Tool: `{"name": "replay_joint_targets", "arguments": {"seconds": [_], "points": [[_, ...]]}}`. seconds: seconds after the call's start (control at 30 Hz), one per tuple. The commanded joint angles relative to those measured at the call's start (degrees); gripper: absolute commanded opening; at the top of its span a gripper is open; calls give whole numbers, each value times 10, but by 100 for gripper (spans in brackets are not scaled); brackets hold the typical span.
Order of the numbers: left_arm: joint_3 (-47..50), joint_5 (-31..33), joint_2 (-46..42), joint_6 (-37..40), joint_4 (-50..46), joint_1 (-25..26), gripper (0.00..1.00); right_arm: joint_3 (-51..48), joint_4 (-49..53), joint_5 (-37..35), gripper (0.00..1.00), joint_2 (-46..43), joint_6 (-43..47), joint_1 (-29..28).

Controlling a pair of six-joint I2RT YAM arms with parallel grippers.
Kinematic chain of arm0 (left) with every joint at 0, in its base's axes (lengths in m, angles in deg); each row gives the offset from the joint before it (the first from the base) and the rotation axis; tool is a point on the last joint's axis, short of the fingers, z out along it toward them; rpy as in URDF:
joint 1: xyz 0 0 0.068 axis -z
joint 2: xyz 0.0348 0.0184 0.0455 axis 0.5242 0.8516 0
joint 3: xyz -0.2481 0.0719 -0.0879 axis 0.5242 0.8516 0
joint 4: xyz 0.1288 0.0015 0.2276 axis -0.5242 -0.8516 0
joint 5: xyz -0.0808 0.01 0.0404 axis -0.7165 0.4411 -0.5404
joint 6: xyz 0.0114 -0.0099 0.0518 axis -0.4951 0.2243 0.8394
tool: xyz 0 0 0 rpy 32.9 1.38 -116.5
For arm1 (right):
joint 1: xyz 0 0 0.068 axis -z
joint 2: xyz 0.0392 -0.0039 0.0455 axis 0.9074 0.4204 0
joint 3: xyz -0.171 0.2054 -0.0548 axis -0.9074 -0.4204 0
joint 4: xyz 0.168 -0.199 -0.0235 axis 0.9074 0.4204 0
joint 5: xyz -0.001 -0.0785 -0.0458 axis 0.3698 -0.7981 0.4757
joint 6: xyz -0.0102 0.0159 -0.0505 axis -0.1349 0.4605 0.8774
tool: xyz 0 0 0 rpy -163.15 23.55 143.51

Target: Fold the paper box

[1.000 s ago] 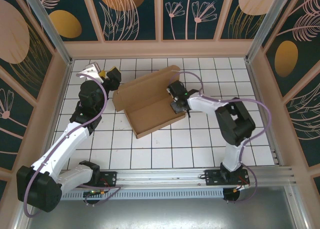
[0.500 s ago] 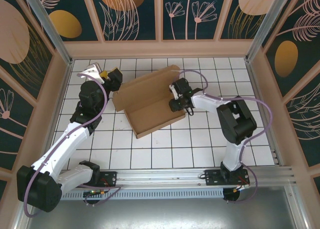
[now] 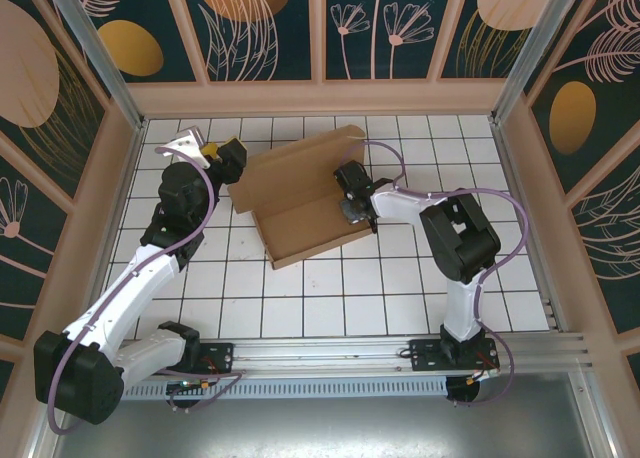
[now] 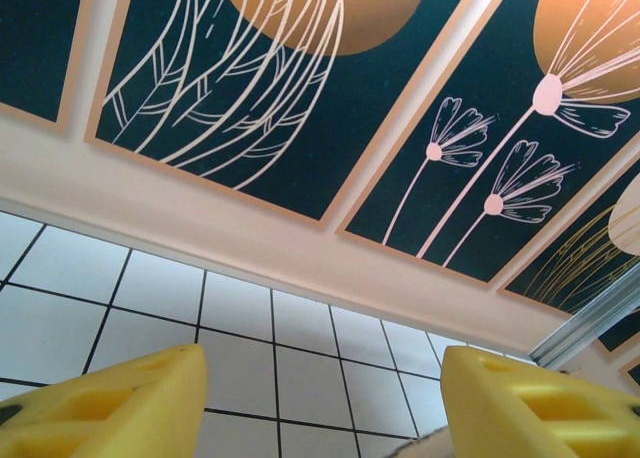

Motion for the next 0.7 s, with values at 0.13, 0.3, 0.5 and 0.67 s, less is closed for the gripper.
{"name": "replay_joint_targets", "arguments": {"seconds": [0.13,0.3,0.5,0.67], "points": [[3,-5,1,-2,25,-5,63,-5,32,-88,8,6,0,-14],[12,-7,12,7,35,-5,65,-59,-4,-19,20,-57,-68,25],[28,-18,28,4,78,-5,72,-170,-107,85,59,-175,-104,69],[58,13,44,-2,95,-5,77,-230,-208,165,72,-305,-112,69]]}}
